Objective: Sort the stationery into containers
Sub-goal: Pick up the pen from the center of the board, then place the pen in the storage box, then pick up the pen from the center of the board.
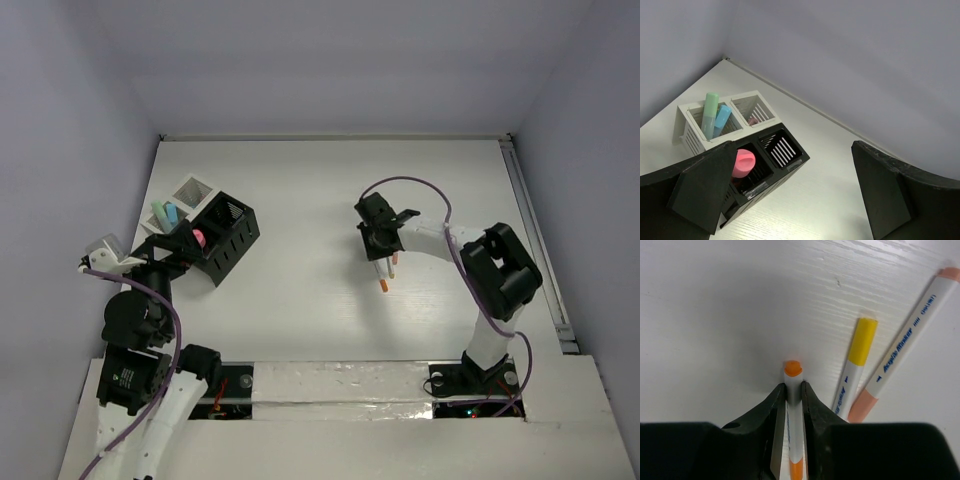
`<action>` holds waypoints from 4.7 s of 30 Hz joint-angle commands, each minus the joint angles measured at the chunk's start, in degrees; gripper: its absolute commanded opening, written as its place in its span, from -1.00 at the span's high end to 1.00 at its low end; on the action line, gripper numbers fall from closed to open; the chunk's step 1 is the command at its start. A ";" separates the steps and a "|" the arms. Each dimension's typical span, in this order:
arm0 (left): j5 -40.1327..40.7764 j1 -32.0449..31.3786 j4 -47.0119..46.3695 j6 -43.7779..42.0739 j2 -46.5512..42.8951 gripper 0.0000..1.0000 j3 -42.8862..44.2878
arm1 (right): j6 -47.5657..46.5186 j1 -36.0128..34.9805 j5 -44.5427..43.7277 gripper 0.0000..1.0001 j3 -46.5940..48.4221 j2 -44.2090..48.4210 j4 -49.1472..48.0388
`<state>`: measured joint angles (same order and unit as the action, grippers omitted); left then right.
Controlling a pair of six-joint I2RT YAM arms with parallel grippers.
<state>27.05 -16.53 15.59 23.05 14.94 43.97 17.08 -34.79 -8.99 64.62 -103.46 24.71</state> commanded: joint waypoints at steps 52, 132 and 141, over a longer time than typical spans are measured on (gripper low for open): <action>-3.84 -0.60 -3.29 -2.92 0.44 -0.98 -0.28 | 12.36 -15.22 18.92 0.80 58.62 -37.87 -52.39; -6.22 -2.19 -3.99 -3.62 -2.99 -0.98 -0.72 | -2.66 14.92 -5.51 1.00 5.43 6.77 -10.19; -6.48 -2.19 -4.43 -3.71 -1.14 -0.98 -0.81 | 0.92 -0.01 7.13 1.00 13.33 8.37 -25.65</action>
<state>21.08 -18.37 14.35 20.16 12.40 43.57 16.43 -29.15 -8.29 73.91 -92.84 9.98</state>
